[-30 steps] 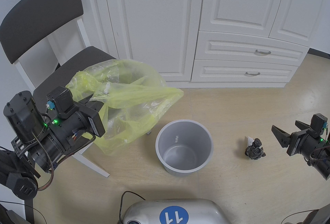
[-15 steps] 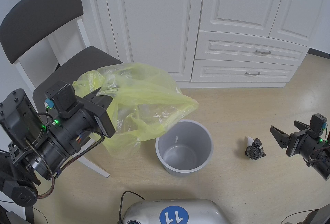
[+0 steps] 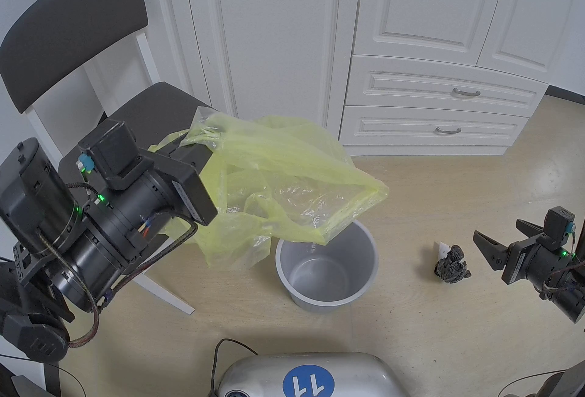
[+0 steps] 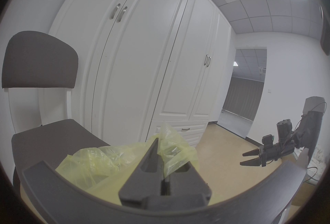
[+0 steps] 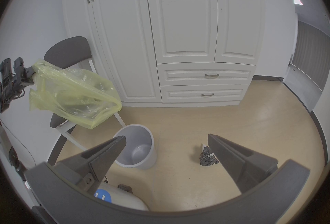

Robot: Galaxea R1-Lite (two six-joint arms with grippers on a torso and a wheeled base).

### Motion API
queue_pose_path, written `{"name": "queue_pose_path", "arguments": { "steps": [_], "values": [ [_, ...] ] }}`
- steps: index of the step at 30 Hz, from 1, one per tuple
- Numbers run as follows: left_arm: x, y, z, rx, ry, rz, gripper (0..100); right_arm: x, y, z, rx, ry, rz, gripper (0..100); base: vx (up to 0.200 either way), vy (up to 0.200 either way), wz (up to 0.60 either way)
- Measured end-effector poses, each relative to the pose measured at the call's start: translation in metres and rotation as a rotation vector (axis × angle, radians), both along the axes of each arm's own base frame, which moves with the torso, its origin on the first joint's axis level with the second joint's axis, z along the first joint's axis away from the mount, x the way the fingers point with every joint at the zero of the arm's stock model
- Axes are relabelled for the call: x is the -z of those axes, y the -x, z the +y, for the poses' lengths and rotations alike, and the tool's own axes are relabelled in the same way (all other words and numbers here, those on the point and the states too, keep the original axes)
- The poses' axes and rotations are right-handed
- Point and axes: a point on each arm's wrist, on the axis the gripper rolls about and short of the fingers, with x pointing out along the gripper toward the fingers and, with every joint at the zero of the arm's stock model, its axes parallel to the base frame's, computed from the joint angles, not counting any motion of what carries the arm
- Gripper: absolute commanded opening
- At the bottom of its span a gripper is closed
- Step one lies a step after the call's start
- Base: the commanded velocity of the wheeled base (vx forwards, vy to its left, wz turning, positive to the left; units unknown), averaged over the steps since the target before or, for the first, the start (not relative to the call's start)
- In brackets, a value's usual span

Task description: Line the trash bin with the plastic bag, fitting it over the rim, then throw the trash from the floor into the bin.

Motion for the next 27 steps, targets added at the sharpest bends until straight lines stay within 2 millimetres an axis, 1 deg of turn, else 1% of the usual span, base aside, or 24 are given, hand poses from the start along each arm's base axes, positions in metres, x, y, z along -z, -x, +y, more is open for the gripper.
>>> {"name": "queue_pose_path", "arguments": {
  "steps": [7, 15, 27],
  "values": [
    [-0.003, 0.003, -0.004, 0.019, 0.010, -0.009, 0, 0.005, -0.002, 0.001, -0.004, 0.009, 0.021, 100, 0.000, 0.000, 0.00],
    [-0.015, 0.008, -0.007, 0.010, 0.073, -0.065, 0, 0.008, -0.002, 0.003, -0.013, 0.015, 0.035, 100, 0.000, 0.000, 0.00],
    [-0.019, 0.015, -0.010, 0.036, 0.088, -0.077, 0, 0.013, -0.004, 0.004, -0.012, 0.019, 0.057, 100, 0.000, 0.000, 0.00]
  ]
}}
